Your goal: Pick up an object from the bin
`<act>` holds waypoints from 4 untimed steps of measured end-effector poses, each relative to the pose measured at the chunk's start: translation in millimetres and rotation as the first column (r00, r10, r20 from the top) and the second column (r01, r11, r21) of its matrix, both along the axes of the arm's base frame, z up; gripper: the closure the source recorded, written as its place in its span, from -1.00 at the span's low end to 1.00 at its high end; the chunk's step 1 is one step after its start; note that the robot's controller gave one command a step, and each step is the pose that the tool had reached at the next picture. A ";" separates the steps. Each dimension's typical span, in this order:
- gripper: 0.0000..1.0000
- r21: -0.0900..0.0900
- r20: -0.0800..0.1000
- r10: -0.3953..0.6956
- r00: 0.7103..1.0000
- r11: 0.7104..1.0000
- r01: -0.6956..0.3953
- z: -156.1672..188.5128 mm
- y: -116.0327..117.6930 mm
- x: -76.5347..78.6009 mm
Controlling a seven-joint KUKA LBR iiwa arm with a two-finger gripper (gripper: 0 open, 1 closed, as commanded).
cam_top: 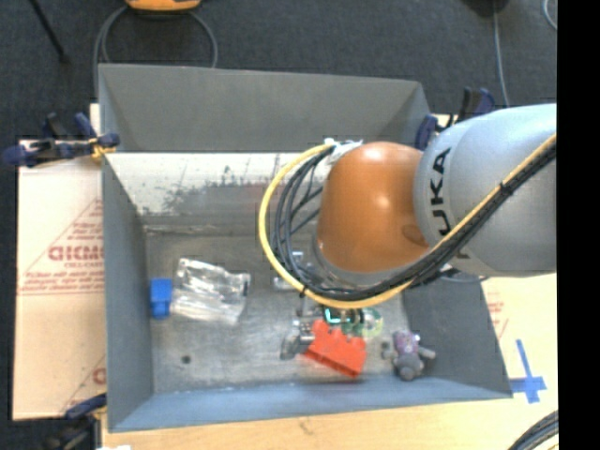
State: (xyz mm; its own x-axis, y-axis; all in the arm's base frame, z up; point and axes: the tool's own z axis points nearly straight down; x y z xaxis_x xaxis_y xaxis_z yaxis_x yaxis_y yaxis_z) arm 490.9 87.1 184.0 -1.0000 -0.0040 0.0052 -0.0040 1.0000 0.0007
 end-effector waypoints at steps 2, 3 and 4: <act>-1.00 0.002 0.009 -0.226 0.974 0.974 0.226 -82.5 67.9 124.9; -1.00 0.002 0.006 -0.404 0.915 0.915 0.404 -56.2 71.7 72.5; -1.00 0.004 0.009 -0.526 0.850 0.850 0.526 -99.2 53.4 93.5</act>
Offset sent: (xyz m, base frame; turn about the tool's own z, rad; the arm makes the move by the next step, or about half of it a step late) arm 0.0783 0.0644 -0.1140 -0.0022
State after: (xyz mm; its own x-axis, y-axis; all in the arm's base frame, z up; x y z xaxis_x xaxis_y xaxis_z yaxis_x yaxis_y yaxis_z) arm 584.4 140.5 84.8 -0.8524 0.5229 -0.0038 0.5228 0.8524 0.0046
